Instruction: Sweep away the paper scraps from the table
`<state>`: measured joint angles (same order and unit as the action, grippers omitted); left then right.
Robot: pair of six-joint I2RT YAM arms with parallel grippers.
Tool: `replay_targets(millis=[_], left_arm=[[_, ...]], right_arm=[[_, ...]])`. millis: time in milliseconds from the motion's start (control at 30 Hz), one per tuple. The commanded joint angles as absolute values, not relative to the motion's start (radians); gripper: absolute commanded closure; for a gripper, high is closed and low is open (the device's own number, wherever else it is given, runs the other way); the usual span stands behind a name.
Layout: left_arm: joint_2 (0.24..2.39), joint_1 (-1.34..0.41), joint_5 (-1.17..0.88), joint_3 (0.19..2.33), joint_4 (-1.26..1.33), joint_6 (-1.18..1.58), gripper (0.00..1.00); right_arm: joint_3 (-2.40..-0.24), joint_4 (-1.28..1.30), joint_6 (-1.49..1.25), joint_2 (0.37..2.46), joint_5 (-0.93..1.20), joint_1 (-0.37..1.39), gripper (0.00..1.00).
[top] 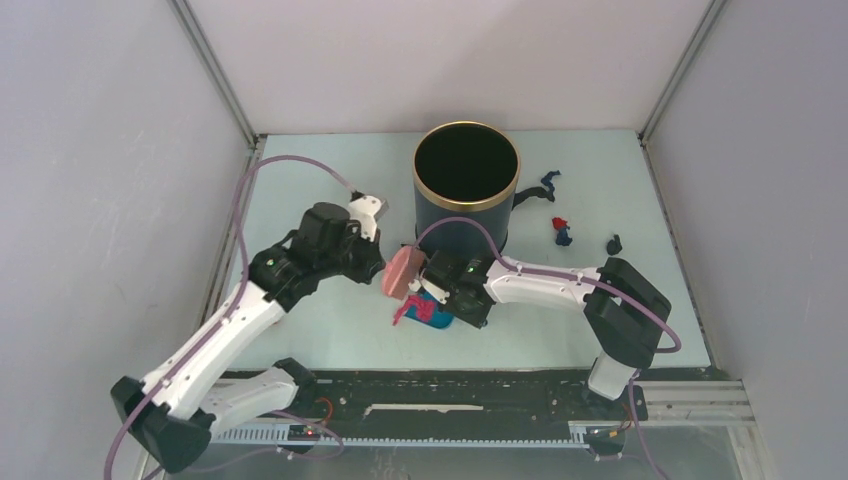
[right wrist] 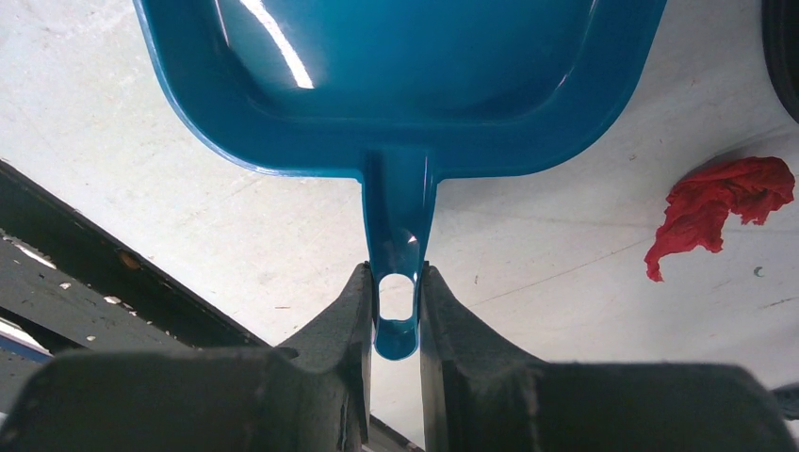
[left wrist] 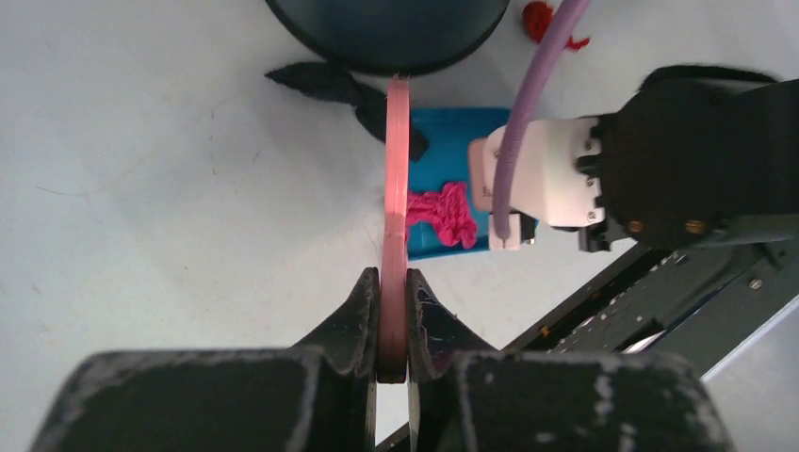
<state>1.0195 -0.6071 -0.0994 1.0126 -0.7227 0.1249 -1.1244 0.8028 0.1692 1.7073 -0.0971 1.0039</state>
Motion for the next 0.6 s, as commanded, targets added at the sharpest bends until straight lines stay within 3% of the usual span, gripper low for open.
replay_targets(millis=[0, 333, 567], left_arm=[[0.926, -0.611, -0.043, 1.019, -0.672, 0.19, 1.0], [1.091, -0.612, 0.244, 1.149, -1.023, 0.227, 1.0], [1.114, -0.613, -0.046, 1.076, -0.875, 0.278, 1.0]], right_arm=[[-1.128, 0.798, 0.165, 1.703, -0.114, 1.005, 1.0], [-1.109, 0.831, 0.18, 1.662, -0.097, 1.003, 1.0], [-1.099, 0.83, 0.186, 1.664, -0.091, 1.0, 1.0]])
